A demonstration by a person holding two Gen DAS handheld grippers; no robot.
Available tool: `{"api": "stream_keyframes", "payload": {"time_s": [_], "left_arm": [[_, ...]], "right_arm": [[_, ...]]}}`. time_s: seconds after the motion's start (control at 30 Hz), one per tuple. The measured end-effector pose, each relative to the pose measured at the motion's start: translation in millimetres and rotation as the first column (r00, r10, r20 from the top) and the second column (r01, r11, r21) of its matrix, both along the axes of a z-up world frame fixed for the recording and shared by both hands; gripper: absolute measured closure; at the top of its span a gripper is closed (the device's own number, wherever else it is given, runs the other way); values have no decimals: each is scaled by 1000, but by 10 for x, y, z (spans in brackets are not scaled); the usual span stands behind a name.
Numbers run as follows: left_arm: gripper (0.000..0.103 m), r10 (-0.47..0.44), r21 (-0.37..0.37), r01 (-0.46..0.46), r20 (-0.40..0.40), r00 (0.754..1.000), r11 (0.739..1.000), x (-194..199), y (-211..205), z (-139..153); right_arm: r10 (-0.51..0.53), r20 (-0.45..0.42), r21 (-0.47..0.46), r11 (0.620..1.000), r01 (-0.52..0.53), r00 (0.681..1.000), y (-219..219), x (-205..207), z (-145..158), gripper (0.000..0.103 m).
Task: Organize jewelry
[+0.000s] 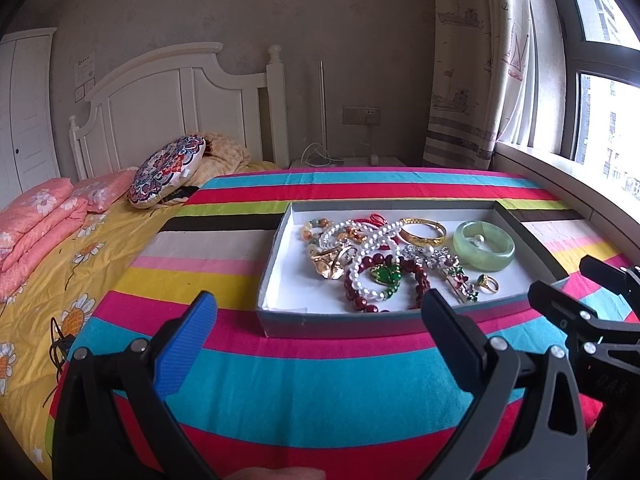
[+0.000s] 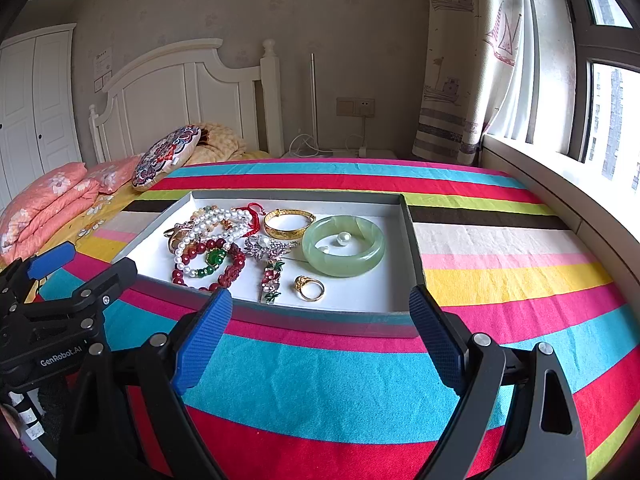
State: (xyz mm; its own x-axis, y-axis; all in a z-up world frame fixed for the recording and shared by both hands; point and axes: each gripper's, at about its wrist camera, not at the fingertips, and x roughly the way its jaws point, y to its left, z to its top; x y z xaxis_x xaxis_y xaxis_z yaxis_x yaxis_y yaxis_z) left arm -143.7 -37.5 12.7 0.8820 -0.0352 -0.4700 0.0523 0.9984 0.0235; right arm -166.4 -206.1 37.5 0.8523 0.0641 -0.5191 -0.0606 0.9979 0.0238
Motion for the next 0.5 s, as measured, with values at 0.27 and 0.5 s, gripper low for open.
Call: {"api": "stream_keyframes", "payload": {"time_s": [0.27, 0.5], "left_arm": [[2, 24, -11, -24, 10, 1000, 1000, 0, 70, 9], [2, 9, -21, -10, -30, 1000, 1000, 43, 80, -23]], "right_arm": [[0, 0, 1, 1000, 0, 1000, -2, -1, -1, 17], [8, -4, -5, 1000, -8, 1000, 8, 7, -6, 17]]}}
